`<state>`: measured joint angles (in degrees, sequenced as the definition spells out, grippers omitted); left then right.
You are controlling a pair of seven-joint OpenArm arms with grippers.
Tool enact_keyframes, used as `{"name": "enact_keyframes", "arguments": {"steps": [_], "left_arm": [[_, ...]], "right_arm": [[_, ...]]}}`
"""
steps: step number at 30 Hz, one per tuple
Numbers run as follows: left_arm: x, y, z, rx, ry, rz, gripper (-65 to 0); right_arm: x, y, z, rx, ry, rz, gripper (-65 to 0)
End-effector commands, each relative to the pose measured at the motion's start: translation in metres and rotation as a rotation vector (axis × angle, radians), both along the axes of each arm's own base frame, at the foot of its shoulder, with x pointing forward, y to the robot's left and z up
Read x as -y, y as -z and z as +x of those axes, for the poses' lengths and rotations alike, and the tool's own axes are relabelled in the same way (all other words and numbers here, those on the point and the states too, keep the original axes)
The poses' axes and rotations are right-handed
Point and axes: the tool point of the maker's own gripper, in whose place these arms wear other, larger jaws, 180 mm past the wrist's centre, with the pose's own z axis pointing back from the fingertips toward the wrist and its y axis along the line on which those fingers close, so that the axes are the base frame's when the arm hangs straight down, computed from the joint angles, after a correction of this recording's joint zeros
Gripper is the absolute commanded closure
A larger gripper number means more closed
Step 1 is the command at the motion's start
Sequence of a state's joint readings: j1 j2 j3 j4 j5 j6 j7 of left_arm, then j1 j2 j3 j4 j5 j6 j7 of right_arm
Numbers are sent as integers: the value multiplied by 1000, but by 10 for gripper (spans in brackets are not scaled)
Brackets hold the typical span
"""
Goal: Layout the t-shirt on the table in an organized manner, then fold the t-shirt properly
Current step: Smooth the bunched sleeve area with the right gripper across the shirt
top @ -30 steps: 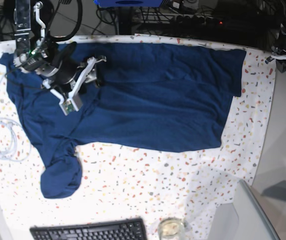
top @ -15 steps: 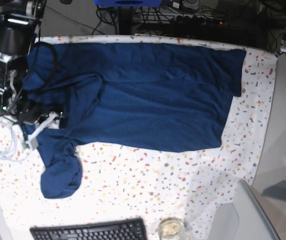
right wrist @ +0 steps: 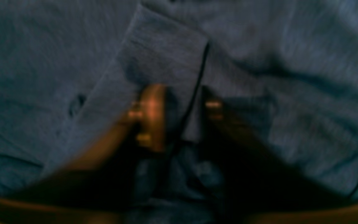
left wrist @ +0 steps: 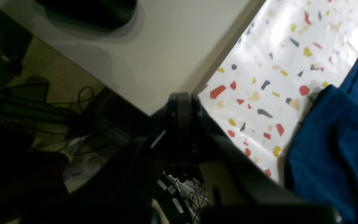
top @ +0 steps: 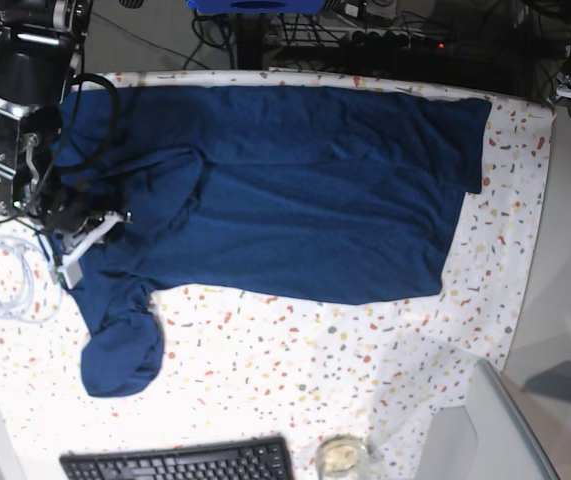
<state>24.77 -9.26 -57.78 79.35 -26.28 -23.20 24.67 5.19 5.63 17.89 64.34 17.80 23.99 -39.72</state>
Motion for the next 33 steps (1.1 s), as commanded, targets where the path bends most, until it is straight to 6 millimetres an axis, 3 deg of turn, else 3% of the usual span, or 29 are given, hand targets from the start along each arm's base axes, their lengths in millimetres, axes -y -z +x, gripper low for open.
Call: {"name": "enact_keyframes", "arguments": {"steps": [1, 3, 6, 13, 18, 25, 33], "left_arm": [[-10, -13, 4, 32, 6, 33, 0], [-10, -12, 3, 28, 5, 32, 0], [-10, -11, 2, 25, 4, 31, 0], [-15, -16, 4, 26, 9, 45, 0], [-16, -18, 6, 30, 13, 51, 0], [-19, -20, 6, 25, 16, 59, 0], [-32, -25, -12, 12, -24, 79, 0]], "right_arm": [[4, -14, 15, 54, 4, -1, 0], [5, -13, 10, 55, 2, -4, -18], [2, -32, 4, 118, -15, -31, 0], [-35, -107, -27, 245, -98, -85, -2], [-101, -143, -40, 343, -270, -48, -2], [-210, -156, -62, 380, -543, 94, -2], [-274, -179, -64, 452, -731, 153, -2]]}}
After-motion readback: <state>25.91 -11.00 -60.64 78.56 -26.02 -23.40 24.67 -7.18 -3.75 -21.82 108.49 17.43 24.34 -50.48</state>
